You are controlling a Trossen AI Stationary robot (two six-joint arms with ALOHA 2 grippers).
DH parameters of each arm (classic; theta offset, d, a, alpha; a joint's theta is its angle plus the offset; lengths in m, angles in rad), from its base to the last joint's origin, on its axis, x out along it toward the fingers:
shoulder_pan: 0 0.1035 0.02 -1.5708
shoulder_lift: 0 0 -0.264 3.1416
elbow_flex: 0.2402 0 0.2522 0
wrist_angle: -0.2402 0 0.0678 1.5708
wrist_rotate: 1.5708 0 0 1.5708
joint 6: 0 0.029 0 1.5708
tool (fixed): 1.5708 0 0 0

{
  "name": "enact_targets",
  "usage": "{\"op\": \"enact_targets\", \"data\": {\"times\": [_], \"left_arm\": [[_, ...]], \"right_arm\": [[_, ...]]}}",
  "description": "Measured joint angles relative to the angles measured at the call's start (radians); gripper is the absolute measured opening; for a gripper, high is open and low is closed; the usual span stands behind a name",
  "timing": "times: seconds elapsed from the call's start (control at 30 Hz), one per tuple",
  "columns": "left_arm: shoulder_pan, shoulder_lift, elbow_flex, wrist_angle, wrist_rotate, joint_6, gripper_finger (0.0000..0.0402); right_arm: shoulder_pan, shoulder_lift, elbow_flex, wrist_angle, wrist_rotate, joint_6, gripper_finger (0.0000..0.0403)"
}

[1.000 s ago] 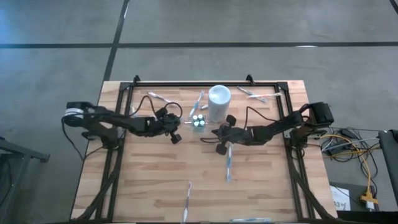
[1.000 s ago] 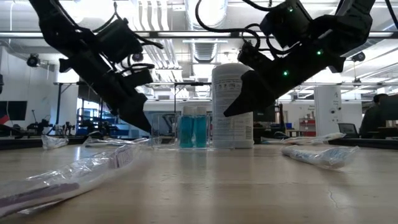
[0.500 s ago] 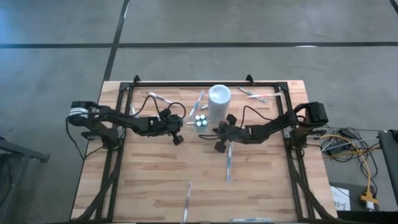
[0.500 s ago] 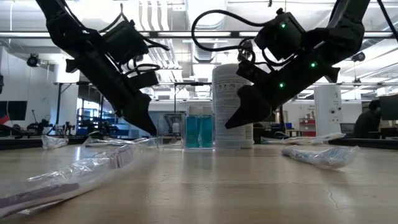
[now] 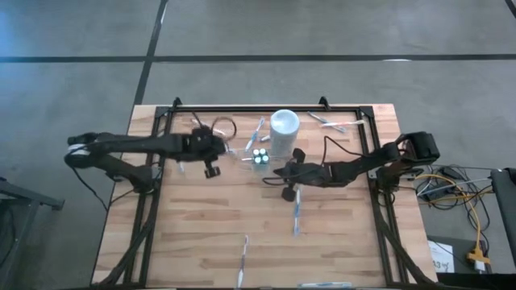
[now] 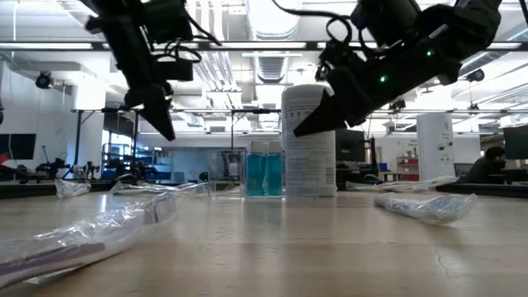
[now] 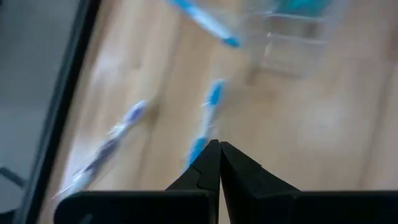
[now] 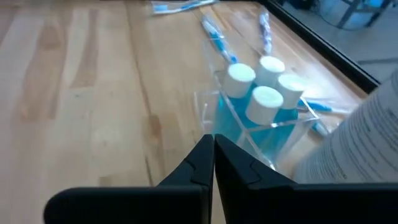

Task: Pick & Place toothbrushing station
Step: Put the blue toothbrush into the transparent organizer

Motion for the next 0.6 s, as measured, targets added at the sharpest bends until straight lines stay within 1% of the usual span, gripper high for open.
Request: {"op": "enact_targets", "data": {"times": [0.07,0.17,0.27,0.33,0.43,0.6], "left_arm": [[0.054,0.011,0.028,-0.017,0.056,0.045,0.0014],[0.128,0.049,0.033,-0.027,0.148,0.118,0.0014],[0.199,0.097,0.031,-0.043,0.199,0.159,0.0016],[0.236,0.137,0.029,-0.063,0.241,0.166,0.0026],[0.262,0.188,0.028,-0.075,0.276,0.195,0.0057],[0.265,0.247,0.031,-0.080,0.276,0.300,0.0135]], "right_arm": [[0.008,-0.004,0.000,-0.001,-0.001,-0.008,0.0016],[0.014,-0.006,-0.002,-0.001,-0.004,-0.004,0.0038],[0.020,-0.006,-0.002,0.000,-0.035,-0.003,0.0070],[0.026,-0.006,-0.002,0.015,-0.055,-0.003,0.0094],[0.031,-0.006,-0.002,0.036,-0.068,-0.012,0.0132],[0.033,-0.013,-0.002,0.063,-0.110,-0.034,0.0180]]}}
